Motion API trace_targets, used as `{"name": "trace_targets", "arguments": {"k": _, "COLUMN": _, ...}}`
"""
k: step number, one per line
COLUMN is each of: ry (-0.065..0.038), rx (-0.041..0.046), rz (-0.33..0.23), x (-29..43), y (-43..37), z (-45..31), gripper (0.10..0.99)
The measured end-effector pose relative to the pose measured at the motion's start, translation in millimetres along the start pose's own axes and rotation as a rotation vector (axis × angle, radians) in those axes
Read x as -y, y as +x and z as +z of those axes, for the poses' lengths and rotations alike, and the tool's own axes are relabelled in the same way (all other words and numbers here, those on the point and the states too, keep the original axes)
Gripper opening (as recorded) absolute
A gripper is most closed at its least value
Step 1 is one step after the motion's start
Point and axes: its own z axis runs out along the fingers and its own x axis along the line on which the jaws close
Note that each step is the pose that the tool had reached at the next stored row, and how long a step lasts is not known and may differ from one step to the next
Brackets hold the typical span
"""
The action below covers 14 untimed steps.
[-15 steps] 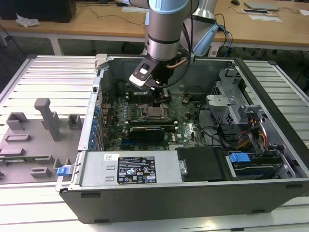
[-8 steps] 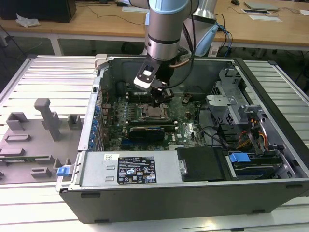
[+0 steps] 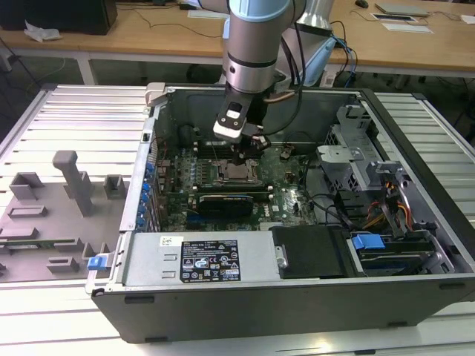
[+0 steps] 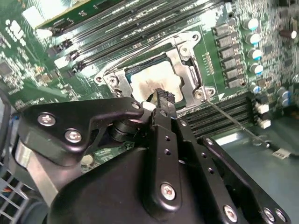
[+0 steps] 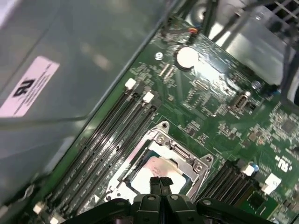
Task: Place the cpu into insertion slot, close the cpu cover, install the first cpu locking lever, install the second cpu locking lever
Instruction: 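Close the cpu cover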
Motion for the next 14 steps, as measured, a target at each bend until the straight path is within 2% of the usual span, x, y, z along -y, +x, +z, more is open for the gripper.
{"name": "trace_targets", "arguments": {"k": 9, "ry": 0.003, "rx": 0.0013, "rz": -0.188, "x": 0.0, "y": 0.0, "z": 0.2, "gripper": 0.106}}
{"name": "trace_targets", "arguments": {"k": 14, "ry": 0.006, "rx": 0.0022, "rz": -0.313, "x": 0.0, "y": 0.0, "z": 0.3, "gripper": 0.106}}
